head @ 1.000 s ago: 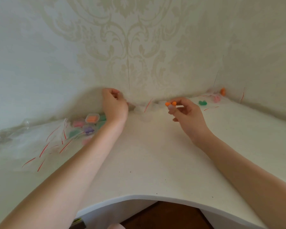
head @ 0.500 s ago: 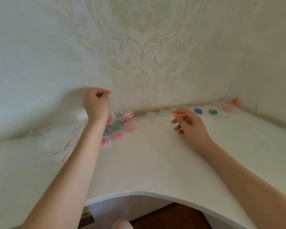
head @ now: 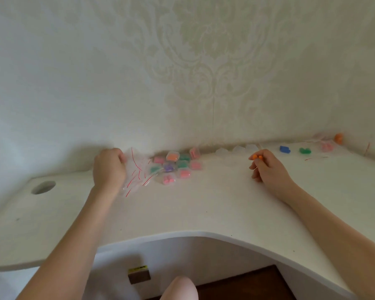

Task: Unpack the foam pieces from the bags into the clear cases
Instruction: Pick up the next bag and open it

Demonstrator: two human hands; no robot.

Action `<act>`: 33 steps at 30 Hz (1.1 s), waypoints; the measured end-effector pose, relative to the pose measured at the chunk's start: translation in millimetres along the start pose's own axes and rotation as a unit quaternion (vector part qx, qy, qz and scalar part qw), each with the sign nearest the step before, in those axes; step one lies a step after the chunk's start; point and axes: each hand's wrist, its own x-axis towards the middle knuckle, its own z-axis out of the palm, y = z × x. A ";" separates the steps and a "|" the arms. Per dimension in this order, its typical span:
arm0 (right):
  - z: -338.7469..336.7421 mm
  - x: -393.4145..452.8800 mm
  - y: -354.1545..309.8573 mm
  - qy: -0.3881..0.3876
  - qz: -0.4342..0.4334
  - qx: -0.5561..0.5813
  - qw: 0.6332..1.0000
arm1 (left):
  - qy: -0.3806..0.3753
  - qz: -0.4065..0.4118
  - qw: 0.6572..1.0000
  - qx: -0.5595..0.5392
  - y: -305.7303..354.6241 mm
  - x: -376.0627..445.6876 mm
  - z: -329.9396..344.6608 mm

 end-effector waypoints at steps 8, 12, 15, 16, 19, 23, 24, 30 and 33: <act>-2.1 -2.8 -2.5 -0.003 0.007 -0.023 1.000 | 0.120 -0.031 0.986 -0.116 29.5 -4.4 -26.3; -1.6 -2.2 -1.8 -0.003 0.008 -0.017 1.000 | 0.074 0.057 0.984 -0.152 41.9 -14.2 -26.6; -1.8 -2.8 -2.4 -0.008 0.007 -0.020 1.000 | -0.100 0.145 0.983 -0.052 37.8 -21.4 -6.0; -2.1 -2.8 -2.4 -0.010 0.007 -0.023 1.000 | -0.155 0.154 0.976 0.001 33.9 -23.4 3.2; -2.9 -3.0 -2.5 -0.016 0.001 -0.030 0.999 | -0.255 0.132 0.950 0.124 24.0 -27.4 23.7; -2.6 -3.0 -2.9 -0.027 -0.014 -0.045 0.999 | -0.245 0.124 0.950 0.151 24.3 -26.8 24.2; -2.4 -2.8 -3.0 -0.029 -0.018 -0.044 0.998 | -0.223 0.129 0.955 0.146 25.5 -26.9 21.8; -3.9 -2.1 -2.7 -0.048 -0.030 -0.044 0.997 | -0.166 0.135 0.966 0.144 49.9 -22.8 5.2; -4.1 -0.1 -0.9 -0.043 -0.033 -0.058 0.997 | -0.155 0.145 0.962 0.171 71.1 -22.4 -0.5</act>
